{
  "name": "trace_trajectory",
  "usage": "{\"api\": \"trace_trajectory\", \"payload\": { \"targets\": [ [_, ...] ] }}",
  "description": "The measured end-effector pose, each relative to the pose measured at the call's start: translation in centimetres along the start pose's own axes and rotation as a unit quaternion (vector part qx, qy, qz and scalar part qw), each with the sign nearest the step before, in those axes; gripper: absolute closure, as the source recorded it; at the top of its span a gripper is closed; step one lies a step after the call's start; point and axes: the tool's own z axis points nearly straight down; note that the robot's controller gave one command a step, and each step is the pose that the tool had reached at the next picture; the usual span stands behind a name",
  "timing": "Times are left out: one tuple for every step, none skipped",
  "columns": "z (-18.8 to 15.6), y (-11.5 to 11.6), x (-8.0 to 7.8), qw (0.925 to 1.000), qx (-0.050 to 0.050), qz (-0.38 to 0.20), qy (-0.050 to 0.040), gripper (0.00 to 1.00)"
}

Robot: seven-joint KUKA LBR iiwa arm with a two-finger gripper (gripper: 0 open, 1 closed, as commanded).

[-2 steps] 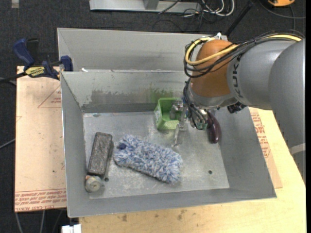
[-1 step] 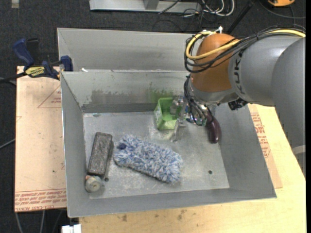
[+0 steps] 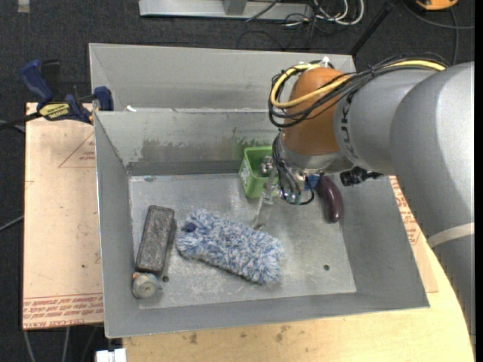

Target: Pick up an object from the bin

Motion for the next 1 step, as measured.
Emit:
{"api": "trace_trajectory", "payload": {
  "targets": [
    [-0.87,0.49,1.45,0.9994,-0.005,0.032,-0.0083,1.00]
  ]
}}
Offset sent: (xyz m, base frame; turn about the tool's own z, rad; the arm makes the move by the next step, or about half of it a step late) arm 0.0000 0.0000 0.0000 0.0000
